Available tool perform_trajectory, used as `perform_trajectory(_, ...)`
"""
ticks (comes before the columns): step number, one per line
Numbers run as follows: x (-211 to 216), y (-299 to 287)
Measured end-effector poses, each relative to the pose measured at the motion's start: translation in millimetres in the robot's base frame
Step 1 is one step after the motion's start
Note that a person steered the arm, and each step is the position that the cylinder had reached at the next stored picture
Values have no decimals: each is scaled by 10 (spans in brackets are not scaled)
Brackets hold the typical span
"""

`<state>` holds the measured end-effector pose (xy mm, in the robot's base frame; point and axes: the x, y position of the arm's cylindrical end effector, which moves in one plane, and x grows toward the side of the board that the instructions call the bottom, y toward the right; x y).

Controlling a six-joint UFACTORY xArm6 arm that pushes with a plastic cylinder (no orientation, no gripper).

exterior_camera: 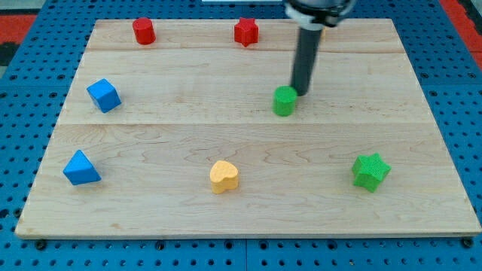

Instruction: Move the green circle to the center of the board

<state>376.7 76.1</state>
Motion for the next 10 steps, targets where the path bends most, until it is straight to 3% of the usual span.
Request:
perform_trajectory(1, -14, 460)
perform_trajectory(2, -13, 468)
perform_trajectory(5, 99, 228)
perform_trajectory(6, 100, -224)
perform_trajectory(7, 128, -249)
perform_trajectory(8, 299, 167)
perform_trajectory(9, 592, 129)
perform_trajectory(10, 503, -228)
